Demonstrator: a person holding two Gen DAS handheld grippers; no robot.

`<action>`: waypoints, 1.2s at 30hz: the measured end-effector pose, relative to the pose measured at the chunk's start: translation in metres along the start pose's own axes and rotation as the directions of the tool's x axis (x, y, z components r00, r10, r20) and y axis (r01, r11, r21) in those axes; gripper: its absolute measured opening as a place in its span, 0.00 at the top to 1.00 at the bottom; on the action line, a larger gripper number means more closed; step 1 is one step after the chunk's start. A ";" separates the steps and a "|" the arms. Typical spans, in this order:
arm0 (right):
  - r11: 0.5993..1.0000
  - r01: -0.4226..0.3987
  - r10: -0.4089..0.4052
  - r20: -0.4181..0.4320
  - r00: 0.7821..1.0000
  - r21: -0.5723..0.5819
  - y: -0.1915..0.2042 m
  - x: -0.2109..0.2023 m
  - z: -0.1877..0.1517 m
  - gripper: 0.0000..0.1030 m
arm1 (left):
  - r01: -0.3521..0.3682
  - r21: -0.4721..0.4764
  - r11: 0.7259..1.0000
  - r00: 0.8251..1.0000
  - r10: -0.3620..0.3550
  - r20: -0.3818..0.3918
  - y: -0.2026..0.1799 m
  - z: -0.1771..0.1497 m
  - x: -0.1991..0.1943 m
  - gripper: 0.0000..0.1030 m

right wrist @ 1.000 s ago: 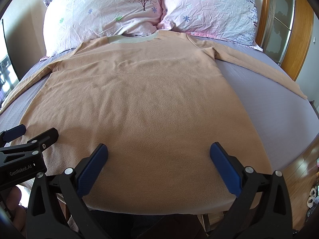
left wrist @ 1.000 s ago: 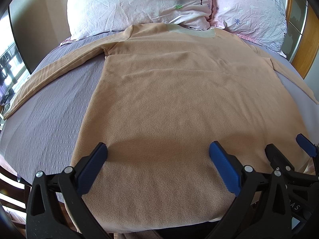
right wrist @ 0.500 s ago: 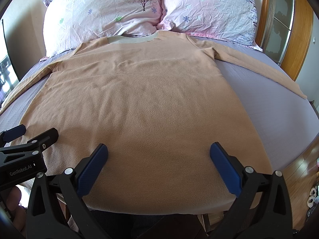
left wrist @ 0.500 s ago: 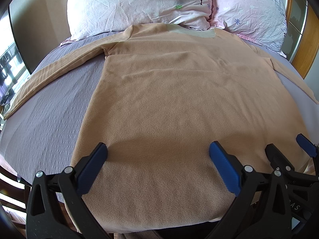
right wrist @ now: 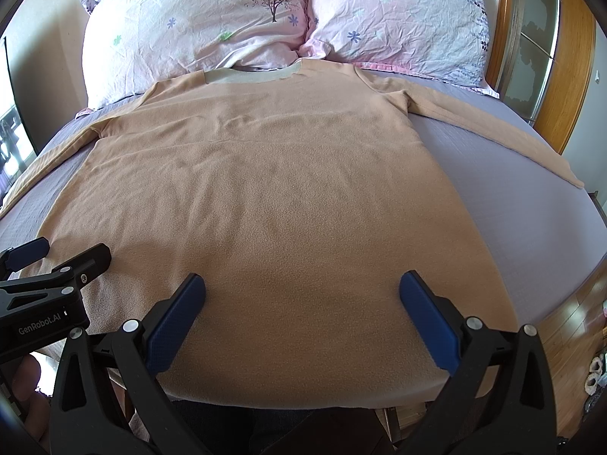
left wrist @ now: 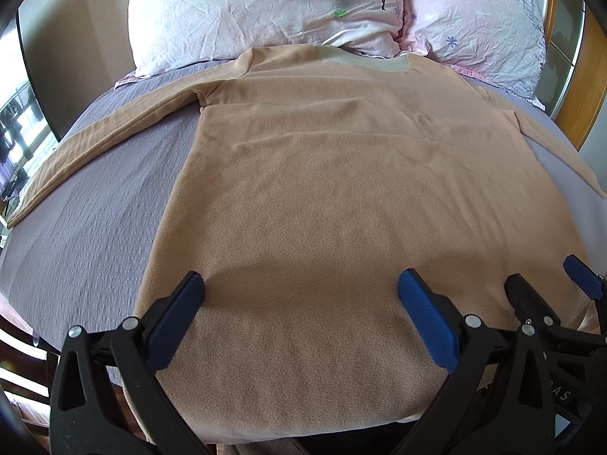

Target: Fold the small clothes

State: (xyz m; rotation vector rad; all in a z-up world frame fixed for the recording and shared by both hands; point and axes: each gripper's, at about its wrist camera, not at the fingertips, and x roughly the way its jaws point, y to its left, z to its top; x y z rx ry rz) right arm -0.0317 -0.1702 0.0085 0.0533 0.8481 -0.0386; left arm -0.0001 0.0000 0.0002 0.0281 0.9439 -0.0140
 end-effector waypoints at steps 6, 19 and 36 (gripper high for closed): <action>1.000 0.000 0.000 0.000 1.000 0.000 0.000 0.000 -0.001 0.01 | 0.000 0.000 1.000 1.000 0.000 0.000 0.000 0.000 0.000 0.02; 1.000 0.000 0.000 0.002 1.000 0.000 -0.001 0.000 -0.001 0.01 | 0.000 0.000 1.000 1.000 0.000 0.001 0.000 0.000 0.000 0.02; 0.994 -0.112 0.112 0.051 0.992 -0.005 -0.023 0.002 0.010 0.01 | 0.004 0.015 1.000 1.000 -0.004 0.014 0.003 0.000 0.001 0.02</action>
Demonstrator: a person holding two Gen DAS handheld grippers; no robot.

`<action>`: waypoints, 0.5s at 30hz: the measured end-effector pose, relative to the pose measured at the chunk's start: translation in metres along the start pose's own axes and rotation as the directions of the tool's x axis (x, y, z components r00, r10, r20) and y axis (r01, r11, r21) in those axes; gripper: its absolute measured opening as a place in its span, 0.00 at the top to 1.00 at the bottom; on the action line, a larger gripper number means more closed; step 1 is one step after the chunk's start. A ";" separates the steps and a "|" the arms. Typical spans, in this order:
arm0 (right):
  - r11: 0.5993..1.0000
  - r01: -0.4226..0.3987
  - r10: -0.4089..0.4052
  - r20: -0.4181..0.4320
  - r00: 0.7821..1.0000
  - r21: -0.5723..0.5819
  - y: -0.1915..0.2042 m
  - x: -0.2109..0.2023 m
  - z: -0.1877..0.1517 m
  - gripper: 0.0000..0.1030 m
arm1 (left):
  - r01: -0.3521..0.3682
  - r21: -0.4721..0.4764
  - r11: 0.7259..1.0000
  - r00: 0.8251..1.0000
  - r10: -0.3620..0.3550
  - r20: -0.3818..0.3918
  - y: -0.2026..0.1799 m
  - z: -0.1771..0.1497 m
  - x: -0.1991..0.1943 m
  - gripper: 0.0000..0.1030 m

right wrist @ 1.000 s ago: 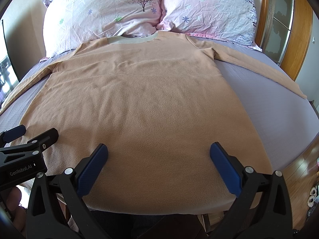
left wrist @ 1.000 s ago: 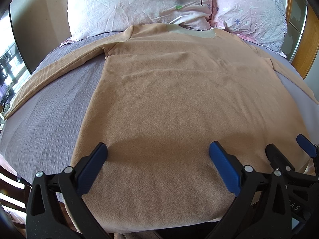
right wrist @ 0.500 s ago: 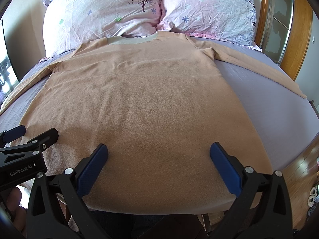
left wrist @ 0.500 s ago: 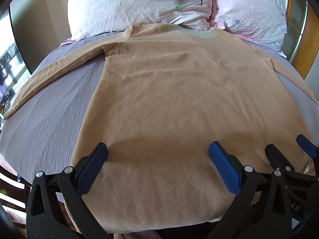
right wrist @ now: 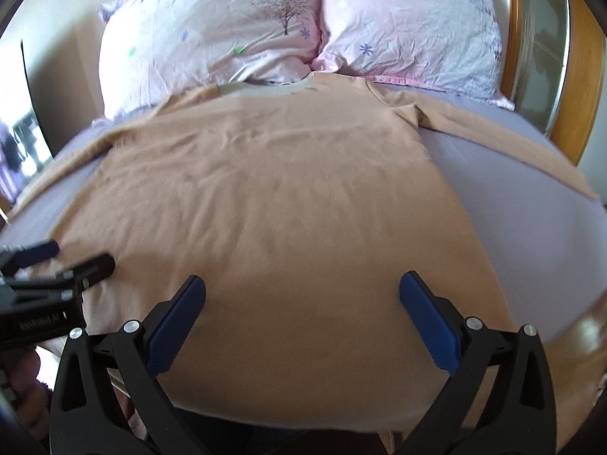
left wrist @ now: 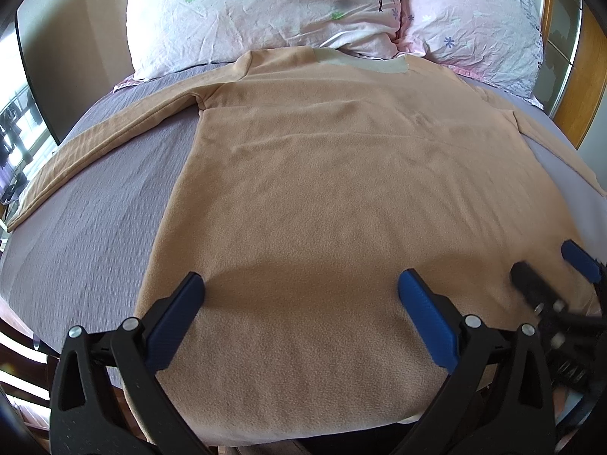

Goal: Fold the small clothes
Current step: 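Grasp the sleeve with the right gripper and fold it across the shirt body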

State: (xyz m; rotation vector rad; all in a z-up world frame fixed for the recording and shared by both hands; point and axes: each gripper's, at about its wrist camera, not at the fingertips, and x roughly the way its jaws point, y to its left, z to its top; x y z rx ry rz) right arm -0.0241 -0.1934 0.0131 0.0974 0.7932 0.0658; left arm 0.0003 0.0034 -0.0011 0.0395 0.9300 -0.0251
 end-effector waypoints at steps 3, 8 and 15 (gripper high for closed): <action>0.985 -0.050 0.045 0.039 0.998 0.164 -0.059 -0.007 0.027 0.01 | 0.017 0.010 1.000 1.000 -0.017 -0.007 0.001 0.003 -0.001 0.02; 0.869 0.085 -0.152 0.100 0.983 0.488 -0.198 -0.017 0.073 0.12 | -0.007 -0.031 1.000 0.999 0.008 0.034 0.018 0.024 0.001 0.02; 0.540 0.155 -0.210 -0.046 0.977 0.828 -0.365 0.015 0.082 0.40 | 0.083 -0.133 0.988 0.994 -0.073 0.081 0.063 0.056 0.013 0.02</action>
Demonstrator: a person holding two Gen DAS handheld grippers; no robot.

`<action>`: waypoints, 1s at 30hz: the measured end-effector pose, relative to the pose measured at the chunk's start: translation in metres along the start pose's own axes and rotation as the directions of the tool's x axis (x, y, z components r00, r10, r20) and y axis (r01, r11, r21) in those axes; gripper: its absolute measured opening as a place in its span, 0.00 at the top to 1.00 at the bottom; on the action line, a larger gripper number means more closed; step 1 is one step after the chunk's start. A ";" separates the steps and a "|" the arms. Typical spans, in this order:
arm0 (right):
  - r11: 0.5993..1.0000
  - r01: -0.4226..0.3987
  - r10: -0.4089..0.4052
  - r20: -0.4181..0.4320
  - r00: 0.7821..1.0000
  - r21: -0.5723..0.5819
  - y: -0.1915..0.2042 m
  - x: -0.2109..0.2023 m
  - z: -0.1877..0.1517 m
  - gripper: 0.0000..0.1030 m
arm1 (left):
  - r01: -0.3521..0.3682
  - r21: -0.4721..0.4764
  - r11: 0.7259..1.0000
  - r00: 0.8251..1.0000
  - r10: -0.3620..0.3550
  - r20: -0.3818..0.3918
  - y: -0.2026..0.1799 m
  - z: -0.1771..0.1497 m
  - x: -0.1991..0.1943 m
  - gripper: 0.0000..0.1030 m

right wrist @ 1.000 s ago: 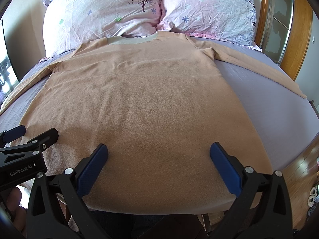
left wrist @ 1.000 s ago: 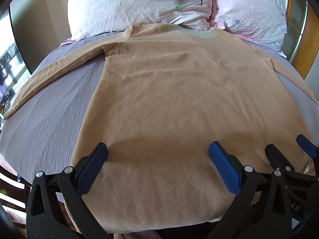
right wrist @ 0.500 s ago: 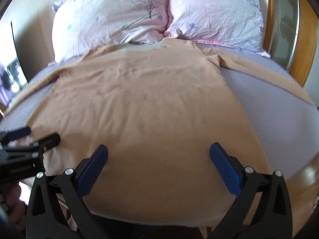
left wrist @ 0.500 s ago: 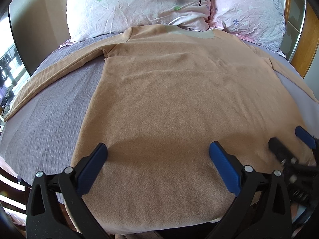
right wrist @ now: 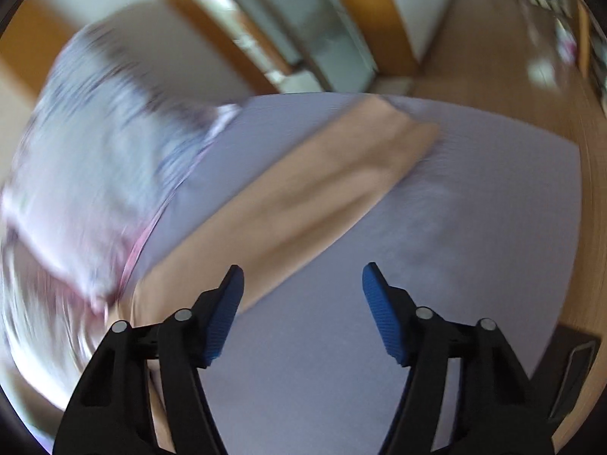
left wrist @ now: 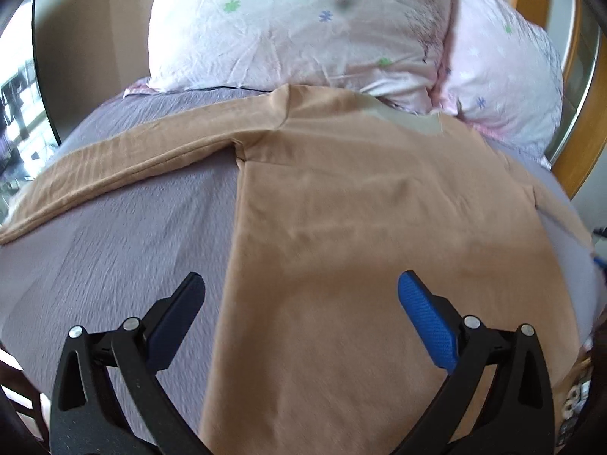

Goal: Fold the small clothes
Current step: 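Grasp the sleeve with the right gripper and fold it across the shirt body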

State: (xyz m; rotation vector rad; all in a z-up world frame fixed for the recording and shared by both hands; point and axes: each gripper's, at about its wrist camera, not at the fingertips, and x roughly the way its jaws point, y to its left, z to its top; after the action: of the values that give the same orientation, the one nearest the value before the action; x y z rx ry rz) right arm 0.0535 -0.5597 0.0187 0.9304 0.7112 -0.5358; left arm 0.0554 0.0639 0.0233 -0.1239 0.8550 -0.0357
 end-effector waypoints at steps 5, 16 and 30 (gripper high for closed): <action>0.995 -0.022 0.022 0.009 1.000 0.097 -0.012 0.026 0.025 0.53 | 0.127 -0.141 0.982 0.992 -0.128 0.008 0.046 0.019 0.011 0.02; 0.977 -0.126 0.150 0.130 0.980 -0.174 0.081 0.003 0.022 0.96 | 0.096 -0.409 0.907 0.994 -0.066 0.087 0.160 0.035 -0.003 0.02; 0.301 -0.661 0.155 -0.649 0.745 -0.687 0.389 0.029 -0.350 0.96 | -0.014 -0.594 0.804 0.995 0.071 0.073 0.245 0.029 -0.013 0.04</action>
State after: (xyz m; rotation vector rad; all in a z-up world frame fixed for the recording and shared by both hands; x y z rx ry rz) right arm 0.2294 -0.0682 0.0611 0.1253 0.9835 0.6325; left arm 0.0644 0.3105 0.0222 -0.6961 0.7517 0.2849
